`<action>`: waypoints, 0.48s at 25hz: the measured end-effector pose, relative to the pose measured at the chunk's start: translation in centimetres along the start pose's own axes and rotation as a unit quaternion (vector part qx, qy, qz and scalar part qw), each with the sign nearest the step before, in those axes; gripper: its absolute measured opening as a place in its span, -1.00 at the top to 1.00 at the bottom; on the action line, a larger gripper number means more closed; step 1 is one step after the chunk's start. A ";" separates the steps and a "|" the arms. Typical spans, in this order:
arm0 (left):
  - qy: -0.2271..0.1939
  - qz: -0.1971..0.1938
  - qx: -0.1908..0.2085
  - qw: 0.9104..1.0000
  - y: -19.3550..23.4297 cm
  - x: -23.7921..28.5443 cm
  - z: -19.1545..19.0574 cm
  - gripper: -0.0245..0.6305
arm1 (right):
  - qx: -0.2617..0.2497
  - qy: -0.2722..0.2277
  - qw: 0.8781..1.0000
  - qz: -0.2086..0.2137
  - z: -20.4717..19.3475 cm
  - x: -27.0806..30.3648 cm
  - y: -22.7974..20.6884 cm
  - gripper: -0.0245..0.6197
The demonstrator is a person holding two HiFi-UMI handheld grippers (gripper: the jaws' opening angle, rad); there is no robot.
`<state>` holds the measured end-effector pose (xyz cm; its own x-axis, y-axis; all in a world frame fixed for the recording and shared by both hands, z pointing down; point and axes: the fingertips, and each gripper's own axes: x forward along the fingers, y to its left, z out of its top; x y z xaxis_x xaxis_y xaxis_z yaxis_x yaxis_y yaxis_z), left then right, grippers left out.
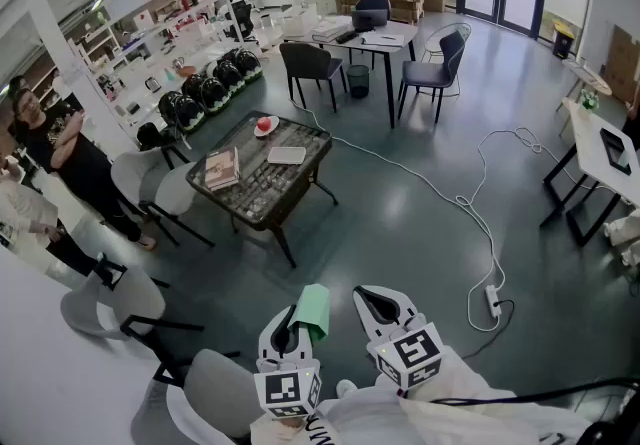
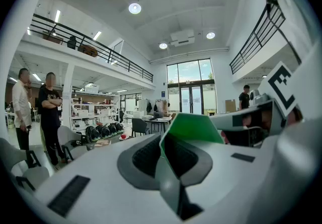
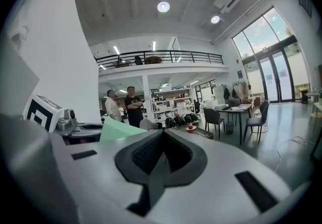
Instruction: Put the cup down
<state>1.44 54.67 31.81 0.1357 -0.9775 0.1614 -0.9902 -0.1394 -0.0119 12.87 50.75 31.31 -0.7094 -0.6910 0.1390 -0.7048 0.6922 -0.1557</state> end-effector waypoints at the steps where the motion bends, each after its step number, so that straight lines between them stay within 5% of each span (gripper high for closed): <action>1: 0.001 0.001 0.000 1.000 -0.1 0.0 0.0 0.82 | 0.000 0.001 1.000 0.001 0.0 0.0 0.0 0.91; 12: 0.003 0.011 0.004 1.000 -1.5 0.4 -0.1 0.82 | 0.000 0.000 1.000 0.003 0.0 -1.2 -1.7 0.91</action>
<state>2.95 54.50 31.96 0.1127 -0.9796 0.1662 -0.9927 -0.1182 -0.0233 14.93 50.43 31.39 -0.7136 -0.6868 0.1380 -0.7004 0.6963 -0.1570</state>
